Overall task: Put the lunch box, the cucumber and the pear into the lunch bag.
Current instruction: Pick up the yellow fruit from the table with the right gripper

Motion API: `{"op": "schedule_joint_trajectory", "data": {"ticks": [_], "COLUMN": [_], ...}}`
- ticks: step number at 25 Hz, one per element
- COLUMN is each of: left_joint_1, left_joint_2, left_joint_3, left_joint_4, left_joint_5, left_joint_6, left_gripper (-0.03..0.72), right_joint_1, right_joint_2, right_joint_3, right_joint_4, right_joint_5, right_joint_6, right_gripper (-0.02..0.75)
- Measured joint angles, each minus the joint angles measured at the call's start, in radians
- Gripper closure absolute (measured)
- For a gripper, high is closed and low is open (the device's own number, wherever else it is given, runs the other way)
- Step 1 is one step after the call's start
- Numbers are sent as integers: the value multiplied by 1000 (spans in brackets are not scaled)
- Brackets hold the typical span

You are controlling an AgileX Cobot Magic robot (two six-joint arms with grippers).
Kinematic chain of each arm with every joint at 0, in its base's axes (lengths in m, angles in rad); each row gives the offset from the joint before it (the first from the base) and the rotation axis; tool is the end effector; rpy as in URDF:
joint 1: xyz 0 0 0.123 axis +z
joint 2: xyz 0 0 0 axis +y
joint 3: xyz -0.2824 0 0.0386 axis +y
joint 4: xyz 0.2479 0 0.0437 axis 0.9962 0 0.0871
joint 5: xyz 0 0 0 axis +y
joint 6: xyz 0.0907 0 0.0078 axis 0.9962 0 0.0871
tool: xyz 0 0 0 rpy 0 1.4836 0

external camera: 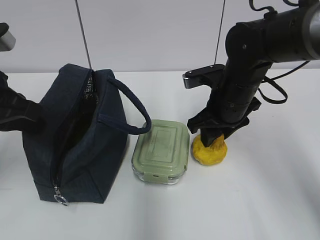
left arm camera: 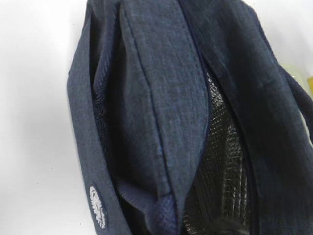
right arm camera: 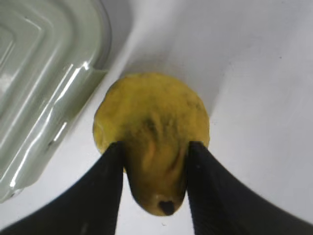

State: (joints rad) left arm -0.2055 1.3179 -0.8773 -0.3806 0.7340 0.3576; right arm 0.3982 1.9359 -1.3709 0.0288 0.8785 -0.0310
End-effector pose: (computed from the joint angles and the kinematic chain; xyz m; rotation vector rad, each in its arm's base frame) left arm 0.2433 -0.0739 0.2633 0.4448 2.5788 -0.3774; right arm 0.3577 0.1527 0.1882 -0.6018 2.8713 0.0925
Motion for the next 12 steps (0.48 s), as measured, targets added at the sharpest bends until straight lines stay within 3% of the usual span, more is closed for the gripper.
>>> {"op": "schedule_joint_trajectory", "data": {"ticks": [4, 12], "left_joint_1": [0, 0], "left_joint_2": [0, 0], "left_joint_3": [0, 0], "left_joint_4": [1, 2], "left_joint_5": [1, 2], "left_joint_6": [0, 0], "left_gripper": [700, 700], "right_joint_1": [0, 0], "right_joint_2": [0, -142], "right_joint_3": [0, -20], "right_joint_4": [-3, -59], "right_joint_5": [6, 24], "right_joint_6": [0, 31], "right_gripper": [520, 547]}}
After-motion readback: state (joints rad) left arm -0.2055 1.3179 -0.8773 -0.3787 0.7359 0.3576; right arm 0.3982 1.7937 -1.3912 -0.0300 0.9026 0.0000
